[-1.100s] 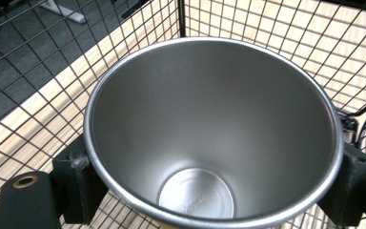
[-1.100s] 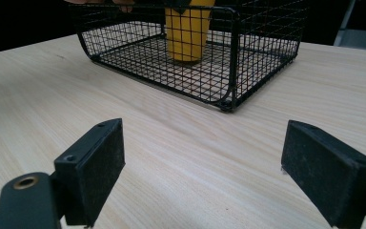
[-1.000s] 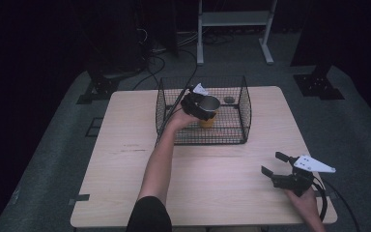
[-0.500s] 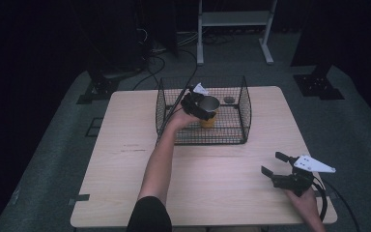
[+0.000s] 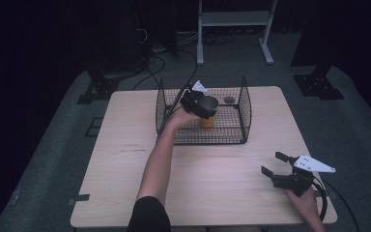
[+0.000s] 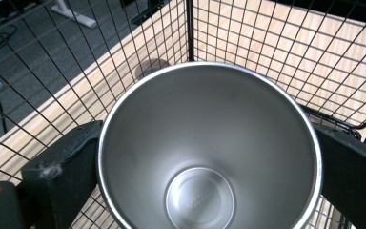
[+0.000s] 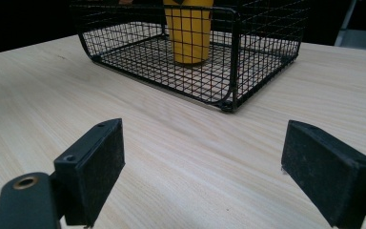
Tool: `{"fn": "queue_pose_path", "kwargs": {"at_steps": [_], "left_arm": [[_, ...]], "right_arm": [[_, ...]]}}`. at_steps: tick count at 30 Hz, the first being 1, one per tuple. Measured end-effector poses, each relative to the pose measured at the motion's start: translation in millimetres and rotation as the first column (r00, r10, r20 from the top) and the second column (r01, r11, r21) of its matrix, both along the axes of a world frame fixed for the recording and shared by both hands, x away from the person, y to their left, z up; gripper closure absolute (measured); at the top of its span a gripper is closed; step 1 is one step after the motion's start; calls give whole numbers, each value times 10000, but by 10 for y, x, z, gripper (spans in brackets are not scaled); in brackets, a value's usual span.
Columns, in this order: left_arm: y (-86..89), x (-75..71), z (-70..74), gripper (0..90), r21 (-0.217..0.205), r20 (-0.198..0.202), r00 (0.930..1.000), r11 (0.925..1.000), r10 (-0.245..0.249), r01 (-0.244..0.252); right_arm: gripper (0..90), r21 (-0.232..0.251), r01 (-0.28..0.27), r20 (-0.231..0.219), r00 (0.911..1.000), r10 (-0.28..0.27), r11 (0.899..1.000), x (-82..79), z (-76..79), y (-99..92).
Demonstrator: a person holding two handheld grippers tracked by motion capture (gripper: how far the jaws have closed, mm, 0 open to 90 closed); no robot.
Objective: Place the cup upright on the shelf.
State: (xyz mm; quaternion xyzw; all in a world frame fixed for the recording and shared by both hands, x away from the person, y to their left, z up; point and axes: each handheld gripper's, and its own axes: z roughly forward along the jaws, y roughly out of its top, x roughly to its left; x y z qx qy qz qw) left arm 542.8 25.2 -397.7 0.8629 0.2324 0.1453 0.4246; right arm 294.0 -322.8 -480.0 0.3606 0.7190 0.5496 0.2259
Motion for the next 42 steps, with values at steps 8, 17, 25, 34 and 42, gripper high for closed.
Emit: {"fn": "queue_pose_path", "kwargs": {"at_steps": [8,17,25,34,42], "left_arm": [[6,-10,56,27,-251,150,9999,9997,-8,11],[-4,-27,141,21,-599,354,9994,9982,62,-40],[18,-60,247,20,-941,601,9982,9956,46,11],[13,-94,373,12,-1102,791,9969,9939,-14,102],[35,-238,516,12,-1419,1046,9942,9890,-260,408]], "right_arm": [[135,19,6,-20,10000,-6,10000,2,0,-2],[134,112,-3,-60,10000,3,9999,4,-1,-9],[135,203,23,-53,10000,-22,9998,10,-2,-27],[134,41,36,-1,10000,-36,10000,1,0,-11],[135,-110,116,45,9999,-115,9999,-20,0,0]]}}
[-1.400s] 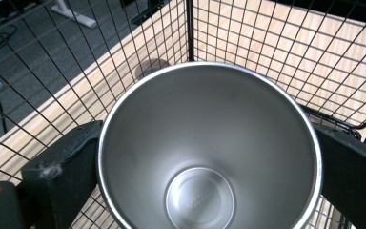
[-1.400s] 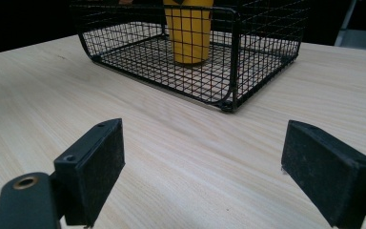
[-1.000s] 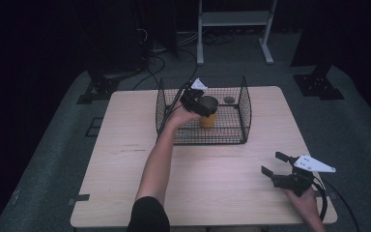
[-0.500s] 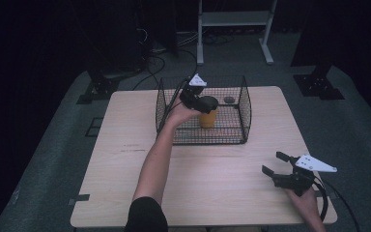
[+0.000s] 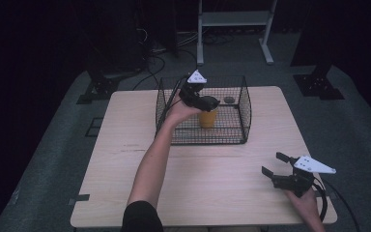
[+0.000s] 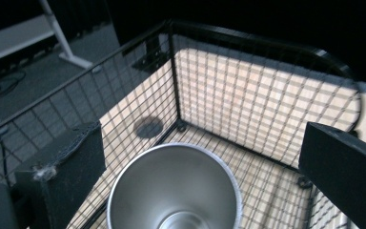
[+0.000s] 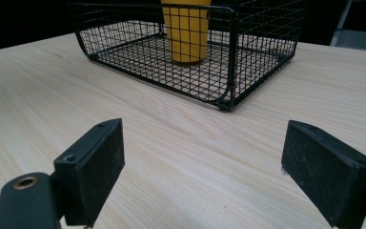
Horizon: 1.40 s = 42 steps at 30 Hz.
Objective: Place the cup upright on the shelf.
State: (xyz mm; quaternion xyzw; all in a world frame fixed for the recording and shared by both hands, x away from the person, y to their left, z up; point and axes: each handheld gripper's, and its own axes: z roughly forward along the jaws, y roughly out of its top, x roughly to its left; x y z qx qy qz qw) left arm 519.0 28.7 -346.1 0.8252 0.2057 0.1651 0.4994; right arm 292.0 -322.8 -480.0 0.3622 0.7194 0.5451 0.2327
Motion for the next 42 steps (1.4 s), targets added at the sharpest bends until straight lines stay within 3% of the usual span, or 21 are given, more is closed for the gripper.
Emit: {"fn": "queue_pose_path", "kwargs": {"at_steps": [13,42], "left_arm": [[76,-235,88,12,-350,290,9986,9984,-441,451],[188,-647,68,12,-789,547,9921,9899,-1133,1174]], "right_arm": [[134,14,39,-69,10000,-39,10000,6,0,1],[134,-39,54,-73,10000,-54,10000,3,1,7]]}}
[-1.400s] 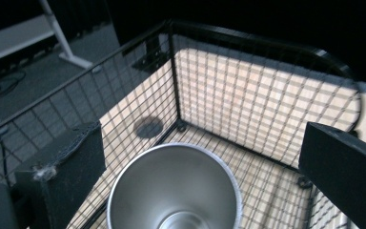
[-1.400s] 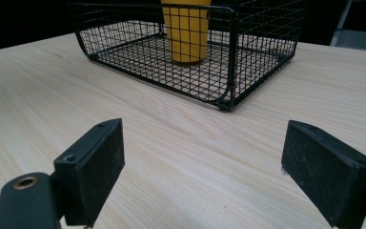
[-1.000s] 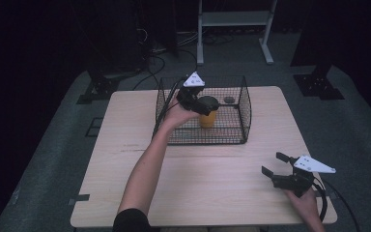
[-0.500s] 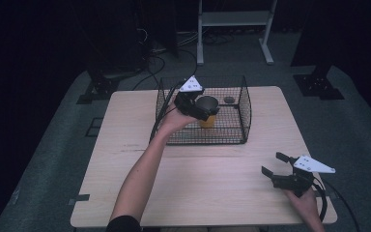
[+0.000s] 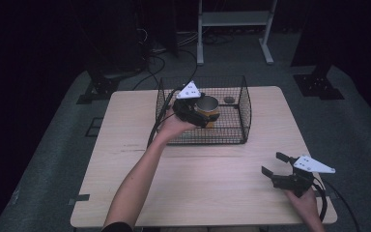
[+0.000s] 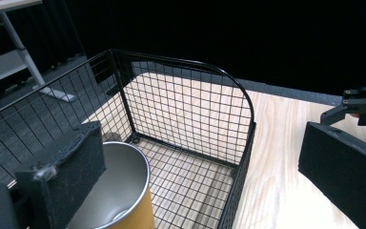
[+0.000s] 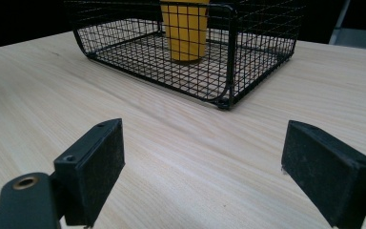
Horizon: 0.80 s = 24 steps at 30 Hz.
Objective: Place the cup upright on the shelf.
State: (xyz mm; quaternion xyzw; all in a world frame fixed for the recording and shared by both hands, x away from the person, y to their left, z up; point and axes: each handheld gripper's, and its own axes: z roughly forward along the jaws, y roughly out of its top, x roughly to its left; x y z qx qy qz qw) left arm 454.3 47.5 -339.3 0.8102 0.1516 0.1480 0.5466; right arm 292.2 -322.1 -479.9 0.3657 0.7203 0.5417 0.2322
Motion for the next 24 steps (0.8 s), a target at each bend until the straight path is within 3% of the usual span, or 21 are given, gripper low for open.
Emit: {"fn": "queue_pose_path", "kwargs": {"at_steps": [9,24], "left_arm": [[90,-90,-51,12,-75,-23,10000,10000,-4,4],[188,-358,-125,12,-232,134,9995,9993,-302,305]], "right_arm": [[134,6,26,-12,10000,-26,10000,1,0,-4],[134,-22,50,-7,10000,-50,10000,2,1,-3]]}}
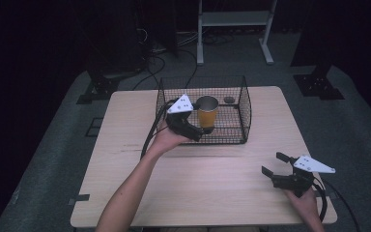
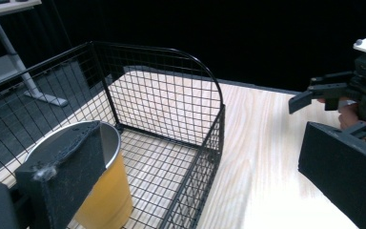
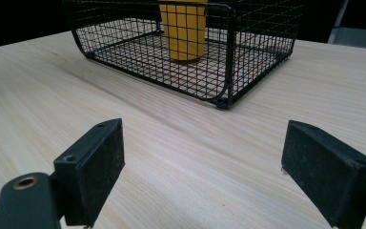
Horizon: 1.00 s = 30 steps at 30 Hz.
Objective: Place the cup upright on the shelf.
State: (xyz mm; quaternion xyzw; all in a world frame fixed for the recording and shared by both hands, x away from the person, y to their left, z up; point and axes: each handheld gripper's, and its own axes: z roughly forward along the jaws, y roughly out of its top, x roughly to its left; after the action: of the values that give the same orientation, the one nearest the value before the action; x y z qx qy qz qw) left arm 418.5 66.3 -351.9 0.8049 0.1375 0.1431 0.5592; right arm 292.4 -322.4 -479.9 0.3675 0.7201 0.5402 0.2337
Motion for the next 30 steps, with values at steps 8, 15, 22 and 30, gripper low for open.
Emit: {"fn": "queue_pose_path", "kwargs": {"at_steps": [8,15,22,30], "left_arm": [[24,-138,-20,12,-52,130,9997,9998,-184,184],[68,-267,-75,12,-49,172,9995,9996,-269,269],[147,-356,-148,12,-68,108,9996,9997,-249,250],[204,-457,-220,12,115,101,9997,9997,-223,221]], "right_arm": [[134,-1,8,-10,10000,-8,10000,0,0,-1],[134,0,25,-11,10000,-25,10000,1,0,0],[134,11,44,-41,10000,-44,10000,-1,1,2],[134,13,53,-33,10000,-53,10000,2,0,1]]}}
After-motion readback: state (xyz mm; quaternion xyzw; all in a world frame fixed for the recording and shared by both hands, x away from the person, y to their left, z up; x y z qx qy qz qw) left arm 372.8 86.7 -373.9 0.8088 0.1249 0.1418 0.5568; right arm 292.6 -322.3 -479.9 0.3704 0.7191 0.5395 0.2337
